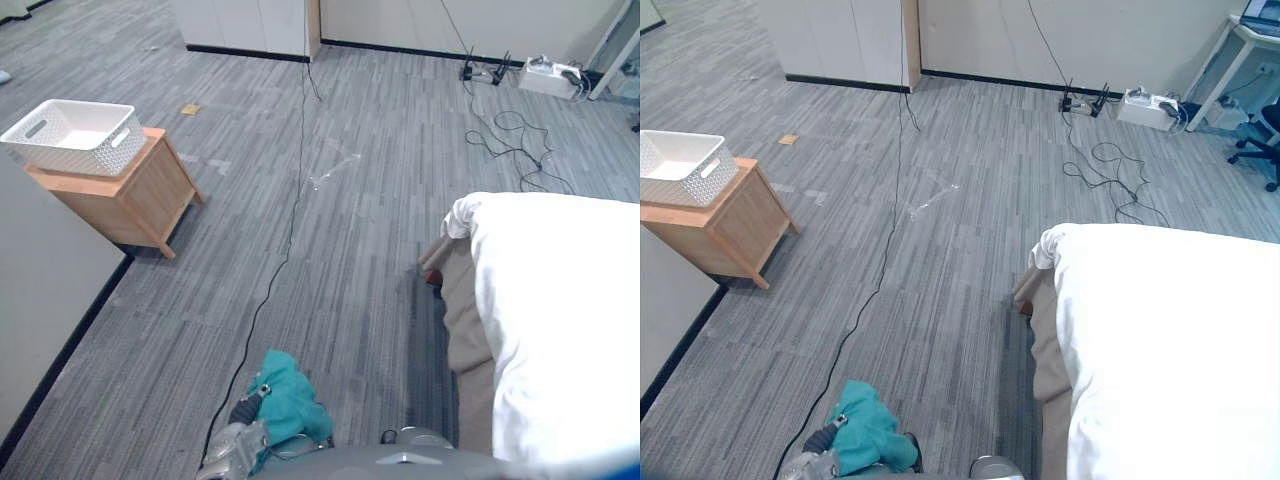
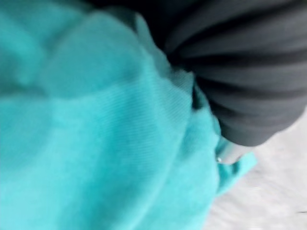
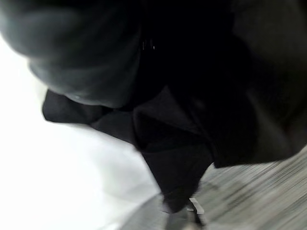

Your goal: Tidy the bed and pick cloth on bed and put in laundry

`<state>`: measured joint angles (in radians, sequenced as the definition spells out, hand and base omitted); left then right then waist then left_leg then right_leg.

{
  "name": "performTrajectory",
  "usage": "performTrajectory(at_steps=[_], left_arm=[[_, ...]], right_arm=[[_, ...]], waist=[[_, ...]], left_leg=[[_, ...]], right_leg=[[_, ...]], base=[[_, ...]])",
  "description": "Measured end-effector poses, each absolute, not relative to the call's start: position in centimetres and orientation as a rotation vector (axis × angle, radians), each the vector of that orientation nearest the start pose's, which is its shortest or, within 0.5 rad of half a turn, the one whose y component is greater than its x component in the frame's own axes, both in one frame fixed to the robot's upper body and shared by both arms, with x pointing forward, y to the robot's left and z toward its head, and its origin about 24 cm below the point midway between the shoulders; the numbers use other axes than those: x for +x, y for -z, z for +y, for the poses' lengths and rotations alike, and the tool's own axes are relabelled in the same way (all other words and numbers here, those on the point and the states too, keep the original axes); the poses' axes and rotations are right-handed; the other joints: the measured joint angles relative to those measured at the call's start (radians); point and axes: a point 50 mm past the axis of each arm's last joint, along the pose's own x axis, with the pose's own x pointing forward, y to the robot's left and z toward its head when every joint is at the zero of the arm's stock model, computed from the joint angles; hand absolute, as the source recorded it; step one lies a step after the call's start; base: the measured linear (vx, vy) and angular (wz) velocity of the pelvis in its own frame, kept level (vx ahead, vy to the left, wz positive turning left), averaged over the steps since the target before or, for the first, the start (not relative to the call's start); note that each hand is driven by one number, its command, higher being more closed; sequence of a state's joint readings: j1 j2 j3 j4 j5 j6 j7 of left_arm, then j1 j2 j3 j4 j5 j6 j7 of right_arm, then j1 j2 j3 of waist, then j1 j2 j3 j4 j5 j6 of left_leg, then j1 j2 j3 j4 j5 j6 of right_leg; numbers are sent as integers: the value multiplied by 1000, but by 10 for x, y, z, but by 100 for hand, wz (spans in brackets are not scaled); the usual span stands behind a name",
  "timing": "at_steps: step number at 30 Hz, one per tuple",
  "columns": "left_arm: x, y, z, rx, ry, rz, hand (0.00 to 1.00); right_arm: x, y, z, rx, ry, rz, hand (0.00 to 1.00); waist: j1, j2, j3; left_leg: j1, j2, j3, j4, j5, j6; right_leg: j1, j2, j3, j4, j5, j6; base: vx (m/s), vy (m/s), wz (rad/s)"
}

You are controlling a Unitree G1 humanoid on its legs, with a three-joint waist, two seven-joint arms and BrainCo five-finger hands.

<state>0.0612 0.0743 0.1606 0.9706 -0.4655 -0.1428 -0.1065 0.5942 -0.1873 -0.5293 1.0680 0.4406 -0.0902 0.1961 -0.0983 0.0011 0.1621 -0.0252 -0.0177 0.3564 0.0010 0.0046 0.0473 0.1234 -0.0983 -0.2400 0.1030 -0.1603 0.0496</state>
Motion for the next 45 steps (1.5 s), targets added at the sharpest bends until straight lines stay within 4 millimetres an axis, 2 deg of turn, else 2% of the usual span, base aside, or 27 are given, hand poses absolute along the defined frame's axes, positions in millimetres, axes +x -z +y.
performTrajectory(at_steps=[3, 6, 8, 11, 13, 14, 15, 16, 17, 18, 19, 20, 21, 23, 25, 27, 29, 30, 31, 34, 36, 38, 40, 41, 43, 44, 45], left_arm=[[143, 135, 189, -474, -316, 694, 100], [142, 135, 179, -460, -268, 704, 100], [129, 139, 176, -438, -265, 747, 100], [125, 141, 169, -431, -274, 771, 100], [124, 142, 165, -425, -262, 778, 100], [125, 142, 159, -415, -230, 789, 100], [126, 142, 156, -403, -208, 797, 100], [125, 143, 152, -394, -185, 809, 100], [119, 144, 150, -383, -172, 827, 100], [119, 144, 151, -380, -169, 826, 100], [116, 145, 151, -375, -168, 835, 100], [111, 146, 152, -369, -168, 846, 100], [112, 145, 153, -366, -168, 836, 100], [115, 141, 160, -353, -168, 811, 100], [116, 141, 171, -301, -150, 819, 100], [114, 140, 179, -273, -136, 823, 100], [119, 137, 195, -207, -115, 810, 100], [119, 136, 199, -198, -115, 809, 100], [118, 136, 203, -185, -119, 816, 100], [118, 138, 194, -199, -98, 815, 100], [120, 138, 185, -193, -74, 810, 100], [118, 138, 179, -200, -75, 786, 100], [118, 135, 181, -185, -76, 749, 100], [122, 132, 182, -179, -79, 710, 100], [130, 125, 180, -179, -74, 644, 100], [143, 115, 178, -203, -77, 560, 100], [149, 111, 176, -215, -76, 528, 100]], right_arm=[[-143, 123, -277, 464, 1145, 1147, 100], [-164, 120, -267, 468, 1255, 1180, 100], [-171, 120, -259, 436, 1299, 1240, 100], [-170, 118, -264, 321, 1293, 1267, 100], [-168, 120, -262, 283, 1251, 1300, 100], [-158, 126, -254, 250, 1143, 1325, 100], [-150, 130, -251, 240, 1088, 1323, 100], [-130, 136, -250, 225, 1004, 1297, 100], [-75, 145, -252, 197, 872, 1150, 100], [-51, 145, -253, 185, 823, 1072, 100], [-9, 143, -255, 170, 747, 938, 100], [43, 134, -253, 156, 653, 772, 100], [84, 124, -251, 149, 590, 645, 100], [119, 109, -253, 100, 548, 527, 100], [145, 91, -270, 112, 573, 398, 100], [158, 81, -282, 115, 552, 356, 100], [180, 61, -299, 139, 523, 294, 100], [185, 57, -301, 149, 517, 279, 100], [193, 51, -302, 191, 513, 263, 100], [194, 55, -300, 285, 529, 300, 100], [190, 66, -288, 372, 522, 348, 100], [173, 87, -269, 469, 542, 419, 100], [153, 105, -248, 533, 546, 489, 100], [147, 112, -234, 567, 524, 517, 100], [147, 113, -226, 563, 480, 516, 100], [148, 110, -223, 555, 447, 504, 100], [149, 109, -223, 552, 439, 498, 100]], waist=[[4, 33, -3], [14, 37, -8], [62, 35, -10], [81, 39, -15], [100, 39, -17], [99, 37, -29], [98, 39, -30], [97, 49, -38], [102, 64, -63], [105, 66, -67], [108, 71, -73], [116, 84, -81], [117, 94, -83], [119, 96, -80], [121, 90, -68], [118, 76, -56], [113, 10, -21], [112, -20, -18], [111, -76, -13], [113, -69, -11], [104, -33, 7], [94, -13, 3], [91, -14, 3], [89, -13, 2], [83, -13, 3], [84, -8, 6], [79, -10, 11]], left_leg=[[-24, -36, -56, 36, 16, 24], [-4, -81, -124, -14, 30, 29], [27, -94, -72, -52, -13, 35], [26, -96, 41, -44, -40, 50], [44, -123, -4, -60, -14, 69], [68, -150, -49, -105, 2, 92], [75, -157, -68, -104, 1, 93], [78, -160, -95, -105, -3, 99], [86, -154, -107, -105, -10, 108], [92, -151, -109, -105, -13, 112], [104, -145, -112, -104, -15, 113], [127, -138, -121, -98, -12, 116], [138, -130, -140, -98, -13, 114], [148, -117, -171, -96, -13, 110], [146, -75, -221, -53, -24, 88], [144, -50, -249, -32, -32, 66], [125, -61, -294, -23, -44, 35], [121, -73, -292, -23, -45, 35], [114, -97, -280, -19, -51, 44], [122, -67, -264, -21, -43, 28], [151, -61, -262, -45, -27, 23], [182, -54, -247, -62, -23, 13], [212, -43, -207, -57, -48, -28], [207, -33, -170, -16, -78, -62], [142, -8, -140, 103, -152, -58], [73, 24, -115, 248, -215, -63], [49, 37, -105, 307, -228, -68]], right_leg=[[10, -28, -56, 12, -21, 28], [40, -57, -114, 22, -52, 59], [57, -77, -133, 20, -56, 71], [67, -104, -153, 8, -63, 90], [73, -120, -157, 26, -72, 102], [76, -142, -161, 72, -81, 119], [76, -150, -161, 99, -83, 124], [72, -155, -161, 149, -78, 132], [45, -163, -159, 242, -59, 139], [32, -166, -157, 281, -51, 129], [11, -173, -159, 342, -37, 111], [-14, -182, -158, 418, -43, 93], [-24, -179, -160, 458, -78, 82], [-37, -153, -164, 461, -117, 66], [-46, -105, -191, 383, -132, 41], [-45, -72, -188, 296, -130, 41], [-51, -65, -152, 145, -93, 42], [-50, -75, -139, 110, -72, 37], [-52, -105, -139, 75, 30, 37], [-38, -84, -159, 74, 28, 29], [-11, -71, -159, 52, 31, 27], [24, -58, -157, 15, 41, 27], [57, -47, -140, -3, 42, 26], [58, -43, -110, -2, 42, 26], [40, -29, -82, -1, 40, 24], [24, -15, -68, 1, 26, 9], [24, -7, -62, 0, 19, 4]], base=[[113, 65, 56], [98, 52, 82], [26, 35, 16], [62, 22, 19], [132, 44, 32], [179, 30, 66], [154, 7, 91], [119, -5, 85], [97, -1, 68], [87, 3, 37], [77, -1, 7], [106, -18, 26], [94, -43, 39], [50, -68, 57], [75, -97, 66], [37, -67, 46], [-23, -135, 62], [-3, -210, 48], [61, -189, 24], [108, -163, 6], [127, -98, 2], [155, -54, 3], [113, -36, -28], [40, -25, -52], [29, -35, -58], [56, -55, -45], [60, -69, -34]])
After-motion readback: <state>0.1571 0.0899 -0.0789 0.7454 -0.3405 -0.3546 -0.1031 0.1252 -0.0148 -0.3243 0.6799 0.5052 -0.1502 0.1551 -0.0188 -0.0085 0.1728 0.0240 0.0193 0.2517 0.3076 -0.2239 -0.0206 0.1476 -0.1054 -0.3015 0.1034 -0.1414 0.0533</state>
